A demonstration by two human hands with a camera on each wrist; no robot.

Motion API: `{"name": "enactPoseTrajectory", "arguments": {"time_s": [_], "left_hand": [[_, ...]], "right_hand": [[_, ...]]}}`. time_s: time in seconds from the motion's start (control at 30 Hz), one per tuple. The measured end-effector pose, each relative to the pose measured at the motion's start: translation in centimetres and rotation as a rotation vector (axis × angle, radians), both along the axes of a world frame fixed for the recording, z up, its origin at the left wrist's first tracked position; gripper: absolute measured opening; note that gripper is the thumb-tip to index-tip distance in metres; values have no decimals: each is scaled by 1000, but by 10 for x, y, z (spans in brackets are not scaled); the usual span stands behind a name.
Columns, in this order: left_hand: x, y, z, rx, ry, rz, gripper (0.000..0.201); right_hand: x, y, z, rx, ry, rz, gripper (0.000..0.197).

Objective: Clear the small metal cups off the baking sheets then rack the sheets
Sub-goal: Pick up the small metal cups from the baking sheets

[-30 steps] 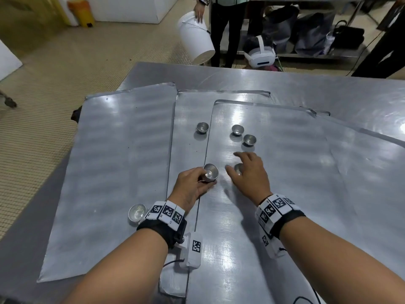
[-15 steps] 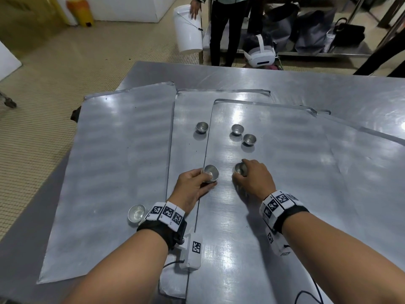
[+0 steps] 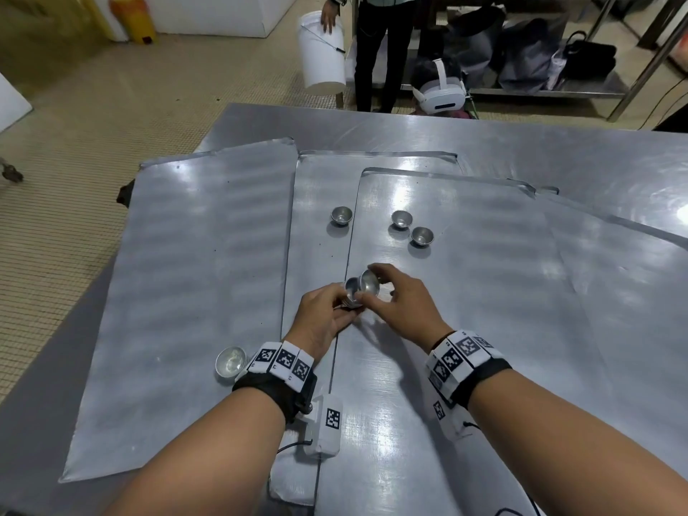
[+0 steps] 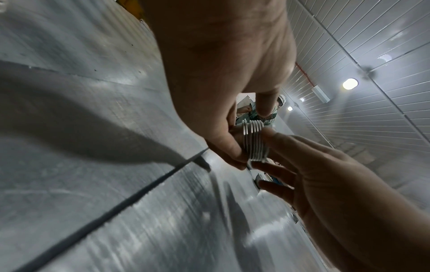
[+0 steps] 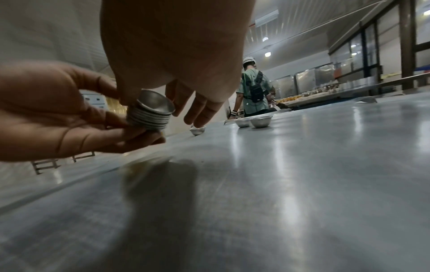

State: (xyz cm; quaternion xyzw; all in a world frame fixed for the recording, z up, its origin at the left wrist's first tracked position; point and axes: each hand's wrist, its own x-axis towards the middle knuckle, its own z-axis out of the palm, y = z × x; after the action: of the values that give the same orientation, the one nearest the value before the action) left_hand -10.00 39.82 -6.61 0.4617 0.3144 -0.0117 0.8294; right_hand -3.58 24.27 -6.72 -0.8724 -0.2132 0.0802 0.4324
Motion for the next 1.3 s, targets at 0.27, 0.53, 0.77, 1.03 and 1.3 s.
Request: {"name": "enactPoseTrajectory", "arguments": {"time_s": [0.27,0.53,0.77,1.03,1.3], "left_hand": [[-2,-5,2,46,-26,-67,10],[5,-1,-1,35,5,-39,11],[8,2,-5,25,23,-28,12],[7,7,-4,11,12,-8,13],[3,1,1,1,2,-26,15]], "right_hand": [[-4,6,-4,-47,52,60,65],[56,-36,-9,-205,1,-184,43],[127,-41,-13,-433,57,-198,53],[126,-29,-23,-558,-13,-127,25],[101,-35,-9,-547,6,-176,28]]}}
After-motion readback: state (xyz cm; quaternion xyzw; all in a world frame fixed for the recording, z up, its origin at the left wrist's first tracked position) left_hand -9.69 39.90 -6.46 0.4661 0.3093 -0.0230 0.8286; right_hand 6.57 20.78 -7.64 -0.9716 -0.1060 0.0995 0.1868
